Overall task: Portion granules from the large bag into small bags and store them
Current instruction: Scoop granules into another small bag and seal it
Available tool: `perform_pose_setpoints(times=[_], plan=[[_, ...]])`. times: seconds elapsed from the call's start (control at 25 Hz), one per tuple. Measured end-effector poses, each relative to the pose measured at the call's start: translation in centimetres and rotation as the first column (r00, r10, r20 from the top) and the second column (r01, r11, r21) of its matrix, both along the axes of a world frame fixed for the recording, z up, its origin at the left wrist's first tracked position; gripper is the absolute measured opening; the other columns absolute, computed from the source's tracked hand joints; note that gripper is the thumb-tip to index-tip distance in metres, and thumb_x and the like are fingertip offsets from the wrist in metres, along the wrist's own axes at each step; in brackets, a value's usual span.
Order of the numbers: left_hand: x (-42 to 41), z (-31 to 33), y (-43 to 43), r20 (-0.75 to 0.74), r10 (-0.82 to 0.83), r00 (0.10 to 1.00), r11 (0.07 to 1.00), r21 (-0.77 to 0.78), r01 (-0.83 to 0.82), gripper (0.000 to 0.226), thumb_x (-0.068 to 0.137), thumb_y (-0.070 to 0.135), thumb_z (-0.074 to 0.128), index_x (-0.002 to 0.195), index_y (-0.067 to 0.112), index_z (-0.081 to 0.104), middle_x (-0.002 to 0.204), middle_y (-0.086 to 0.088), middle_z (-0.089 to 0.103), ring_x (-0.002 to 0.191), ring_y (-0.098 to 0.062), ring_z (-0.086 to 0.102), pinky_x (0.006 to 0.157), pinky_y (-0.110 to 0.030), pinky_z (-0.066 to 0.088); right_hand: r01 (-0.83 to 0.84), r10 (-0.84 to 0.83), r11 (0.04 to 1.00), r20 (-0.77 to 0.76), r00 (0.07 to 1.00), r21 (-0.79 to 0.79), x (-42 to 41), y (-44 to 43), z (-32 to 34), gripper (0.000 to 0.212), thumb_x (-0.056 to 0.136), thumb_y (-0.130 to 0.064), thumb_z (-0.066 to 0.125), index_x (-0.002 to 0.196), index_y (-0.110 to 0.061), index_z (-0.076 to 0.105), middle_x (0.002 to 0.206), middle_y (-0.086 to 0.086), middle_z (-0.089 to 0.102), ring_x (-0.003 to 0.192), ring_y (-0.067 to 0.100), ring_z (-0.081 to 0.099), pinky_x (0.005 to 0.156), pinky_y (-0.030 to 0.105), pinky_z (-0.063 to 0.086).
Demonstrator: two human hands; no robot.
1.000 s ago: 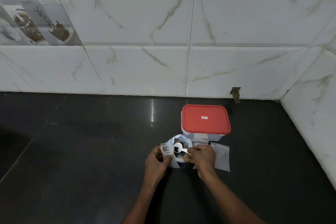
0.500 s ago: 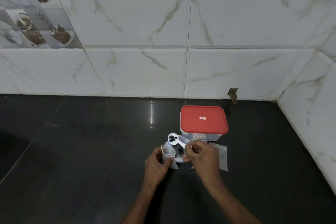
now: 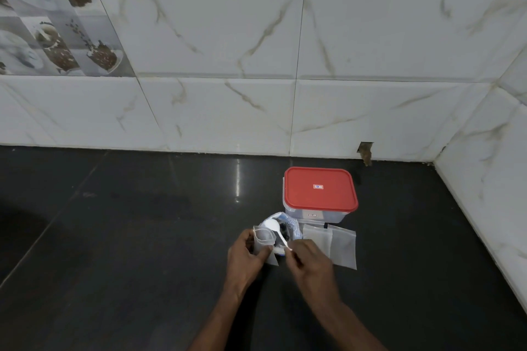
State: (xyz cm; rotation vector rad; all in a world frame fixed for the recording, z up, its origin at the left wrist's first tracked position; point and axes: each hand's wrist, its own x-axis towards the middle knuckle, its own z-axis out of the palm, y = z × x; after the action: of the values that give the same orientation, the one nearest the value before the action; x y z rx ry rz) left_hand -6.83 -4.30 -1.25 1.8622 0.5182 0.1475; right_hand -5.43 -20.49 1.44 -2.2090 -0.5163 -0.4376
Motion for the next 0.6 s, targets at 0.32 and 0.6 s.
perform_pose_setpoints(times=[0.32, 0.6], plan=[[-0.7, 0.6, -0.3, -0.023, 0.003, 1.0, 1.0, 0.022, -0.002, 0.033, 0.079, 0.015, 0.082, 0.096, 0.037, 0.064, 0.097, 0.014, 0.075, 0.085, 0.015, 0.066, 0.073, -0.005, 0.051, 0.418, -0.079, 0.872, -0.768, 0.636, 0.256, 4.0, -0.2, 0.6, 0.013, 0.09, -0.01, 0.067, 0.084, 0.002, 0.07, 0.065, 0.015, 0.071, 0.059, 0.029, 0.071, 0.062, 0.05, 0.06], [-0.5, 1.2, -0.9, 0.057, -0.011, 0.998, 0.999, -0.039, 0.014, 0.025, 0.079, 0.018, 0.083, 0.097, 0.028, 0.069, 0.089, 0.015, 0.075, 0.083, 0.003, 0.07, 0.067, -0.007, 0.05, -0.093, 0.141, 0.987, -0.426, 0.894, 0.131, 2.3, 0.1, 1.8, 0.04, 0.083, -0.032, 0.072, 0.122, -0.029, 0.065, 0.106, -0.011, 0.064, 0.089, 0.001, 0.061, 0.077, 0.022, 0.052]])
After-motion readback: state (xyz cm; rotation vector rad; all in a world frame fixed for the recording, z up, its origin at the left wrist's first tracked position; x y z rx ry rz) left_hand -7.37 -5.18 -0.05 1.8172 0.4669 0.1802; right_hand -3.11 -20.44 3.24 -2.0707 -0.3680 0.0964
